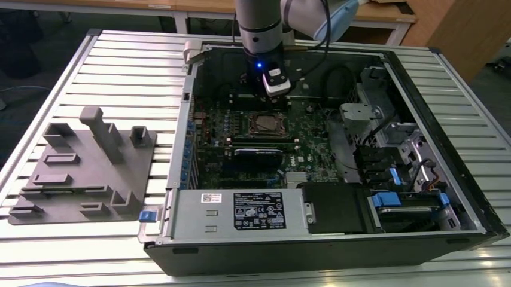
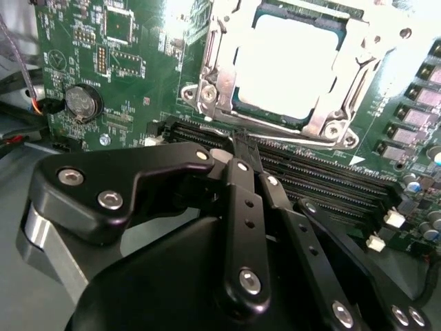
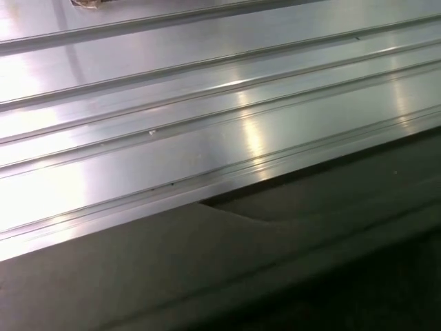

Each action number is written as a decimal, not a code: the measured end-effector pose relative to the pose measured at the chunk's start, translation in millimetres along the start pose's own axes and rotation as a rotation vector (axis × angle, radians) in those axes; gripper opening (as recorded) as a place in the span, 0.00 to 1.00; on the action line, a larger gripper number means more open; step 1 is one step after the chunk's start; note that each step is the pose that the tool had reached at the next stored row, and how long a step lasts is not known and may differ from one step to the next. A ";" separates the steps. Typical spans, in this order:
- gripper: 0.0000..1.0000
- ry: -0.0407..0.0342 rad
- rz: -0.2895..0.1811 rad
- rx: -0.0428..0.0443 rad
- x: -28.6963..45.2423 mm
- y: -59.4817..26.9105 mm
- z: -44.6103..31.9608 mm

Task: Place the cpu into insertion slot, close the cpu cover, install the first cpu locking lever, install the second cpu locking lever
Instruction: 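Install the first cpu locking lever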

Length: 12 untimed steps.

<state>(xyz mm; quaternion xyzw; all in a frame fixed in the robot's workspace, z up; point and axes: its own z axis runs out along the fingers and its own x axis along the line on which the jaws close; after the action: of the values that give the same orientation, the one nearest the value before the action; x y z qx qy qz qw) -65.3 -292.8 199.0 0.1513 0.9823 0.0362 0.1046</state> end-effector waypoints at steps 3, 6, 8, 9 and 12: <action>0.11 0.0001 0.000 0.0003 -1.4 -4.5 -0.3; 0.11 0.0000 0.000 0.0002 -1.9 -6.0 -0.3; 0.11 0.0003 0.000 0.0001 -2.0 -6.1 -0.9; 0.11 0.0003 0.000 -0.0005 -2.1 -6.0 -1.6; 0.11 0.0007 0.000 -0.0021 -3.1 -5.4 -6.5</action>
<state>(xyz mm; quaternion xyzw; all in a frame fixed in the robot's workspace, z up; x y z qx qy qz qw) -65.3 -299.2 205.4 0.1514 0.9822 0.0373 0.1044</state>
